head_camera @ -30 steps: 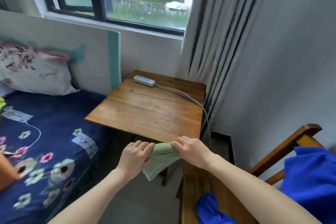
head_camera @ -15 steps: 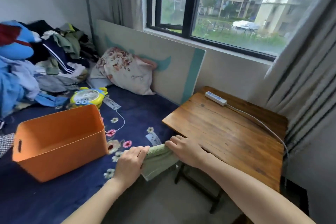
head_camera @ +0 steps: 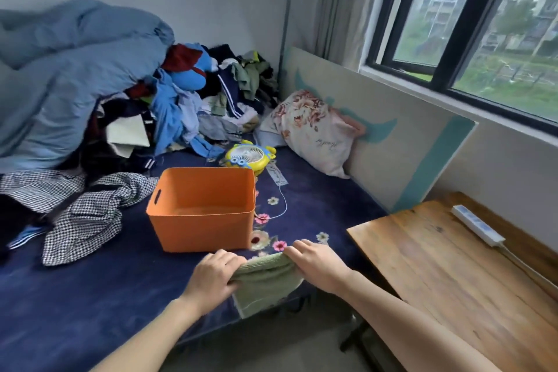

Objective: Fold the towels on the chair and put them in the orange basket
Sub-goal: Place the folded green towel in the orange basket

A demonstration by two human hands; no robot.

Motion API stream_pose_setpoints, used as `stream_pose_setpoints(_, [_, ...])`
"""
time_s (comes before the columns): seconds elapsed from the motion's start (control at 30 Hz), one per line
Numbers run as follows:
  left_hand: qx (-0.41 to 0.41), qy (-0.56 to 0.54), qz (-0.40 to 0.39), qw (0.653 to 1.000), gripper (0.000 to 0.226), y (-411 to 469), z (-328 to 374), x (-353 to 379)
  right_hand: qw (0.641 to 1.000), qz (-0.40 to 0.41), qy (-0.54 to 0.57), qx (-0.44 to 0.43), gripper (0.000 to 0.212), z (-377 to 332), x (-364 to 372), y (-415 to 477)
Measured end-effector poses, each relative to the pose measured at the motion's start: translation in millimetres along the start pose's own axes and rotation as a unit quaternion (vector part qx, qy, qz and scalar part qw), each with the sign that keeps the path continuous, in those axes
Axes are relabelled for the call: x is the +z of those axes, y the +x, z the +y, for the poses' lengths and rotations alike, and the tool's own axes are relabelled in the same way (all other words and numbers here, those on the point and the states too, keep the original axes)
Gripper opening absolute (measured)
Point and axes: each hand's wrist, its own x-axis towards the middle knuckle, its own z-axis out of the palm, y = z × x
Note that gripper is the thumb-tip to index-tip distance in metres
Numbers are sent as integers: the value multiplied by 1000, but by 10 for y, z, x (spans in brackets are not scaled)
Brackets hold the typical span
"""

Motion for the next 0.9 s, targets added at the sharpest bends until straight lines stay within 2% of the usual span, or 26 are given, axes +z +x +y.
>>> stream_pose_setpoints(0.13, [-34,8,3,999,57,-65,8,-33,999,4,32,-35,46,91,177,102])
stream_pose_setpoints(0.3, [-79,55,6,995,37,-222,9,-75,995,-6,76,-71,33,23,323,259])
stream_pose_setpoints(0.53, [-139,64,-13,988,31,-241,-393,-246,990,20,84,-107,49,-50,435,771])
stream_pose_setpoints(0.63, [-152,60,-32,986,23,-228,-704,-245,990,18,92,-109,44,-68,586,1029])
stream_pose_setpoints(0.73, [-177,30,-45,983,24,-203,-1116,-214,989,-1,115,-98,24,-63,850,1336])
stream_pose_setpoints(0.8, [-195,3,-60,979,27,-161,-1411,-217,988,-22,121,-94,25,-64,1028,1586])
stream_pose_setpoints(0.9, [-195,-30,-70,978,56,-80,-1753,-236,989,-35,109,-91,30,-91,1136,1904])
